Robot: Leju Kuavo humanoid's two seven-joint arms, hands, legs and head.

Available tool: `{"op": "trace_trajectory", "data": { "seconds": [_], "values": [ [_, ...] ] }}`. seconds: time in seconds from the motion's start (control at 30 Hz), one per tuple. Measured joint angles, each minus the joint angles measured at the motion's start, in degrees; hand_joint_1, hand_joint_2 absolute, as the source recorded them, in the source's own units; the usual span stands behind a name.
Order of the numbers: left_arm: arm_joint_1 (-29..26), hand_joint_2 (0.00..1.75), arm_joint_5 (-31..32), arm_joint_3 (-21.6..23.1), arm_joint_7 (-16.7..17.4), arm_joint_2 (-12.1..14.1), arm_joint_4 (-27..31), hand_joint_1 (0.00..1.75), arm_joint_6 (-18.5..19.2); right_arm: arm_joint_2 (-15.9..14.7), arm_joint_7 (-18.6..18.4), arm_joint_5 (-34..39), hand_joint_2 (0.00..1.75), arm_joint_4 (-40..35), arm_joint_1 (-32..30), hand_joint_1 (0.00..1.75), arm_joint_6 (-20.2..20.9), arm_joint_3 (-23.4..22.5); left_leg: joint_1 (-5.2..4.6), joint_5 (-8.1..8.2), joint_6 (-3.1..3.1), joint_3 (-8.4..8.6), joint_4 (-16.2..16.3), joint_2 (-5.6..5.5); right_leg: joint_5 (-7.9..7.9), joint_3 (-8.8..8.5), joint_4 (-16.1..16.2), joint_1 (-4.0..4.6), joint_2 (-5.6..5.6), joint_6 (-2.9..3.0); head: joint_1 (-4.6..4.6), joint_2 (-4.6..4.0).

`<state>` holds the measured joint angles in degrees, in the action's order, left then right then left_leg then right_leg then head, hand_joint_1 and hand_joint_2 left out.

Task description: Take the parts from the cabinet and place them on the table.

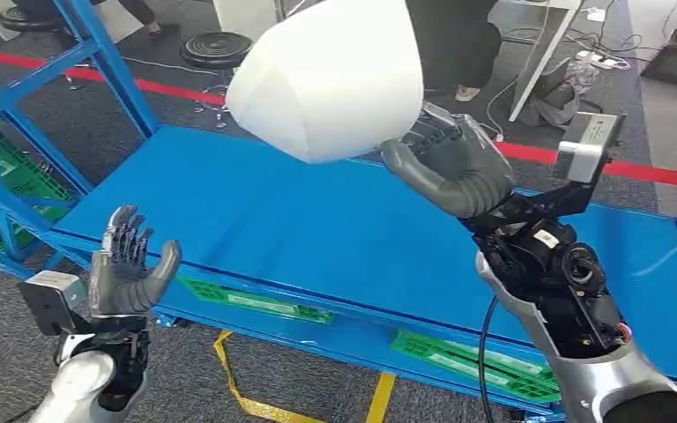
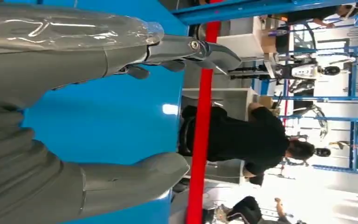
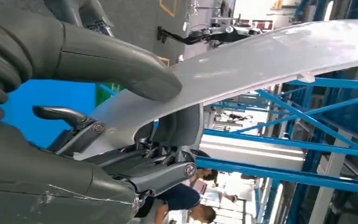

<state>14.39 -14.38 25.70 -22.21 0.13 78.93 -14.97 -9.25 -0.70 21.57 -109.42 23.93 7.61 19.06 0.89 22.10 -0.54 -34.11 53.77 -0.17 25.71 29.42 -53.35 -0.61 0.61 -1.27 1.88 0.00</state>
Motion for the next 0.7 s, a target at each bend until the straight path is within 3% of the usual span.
{"op": "trace_trajectory", "data": {
  "seconds": [0.7],
  "values": [
    [0.41, 1.75, 0.00, 0.00, 0.02, -0.35, 0.00, 0.00, -0.44, -0.31, -0.24, -0.39, 1.75, -0.15, -0.51, 1.75, -0.48, -0.26, 0.00, 0.00, 0.00, 0.00, 0.00, 0.00, 0.00, 0.00, 0.00, 0.00, 0.00, 0.00, 0.00, 0.00]
  ]
}}
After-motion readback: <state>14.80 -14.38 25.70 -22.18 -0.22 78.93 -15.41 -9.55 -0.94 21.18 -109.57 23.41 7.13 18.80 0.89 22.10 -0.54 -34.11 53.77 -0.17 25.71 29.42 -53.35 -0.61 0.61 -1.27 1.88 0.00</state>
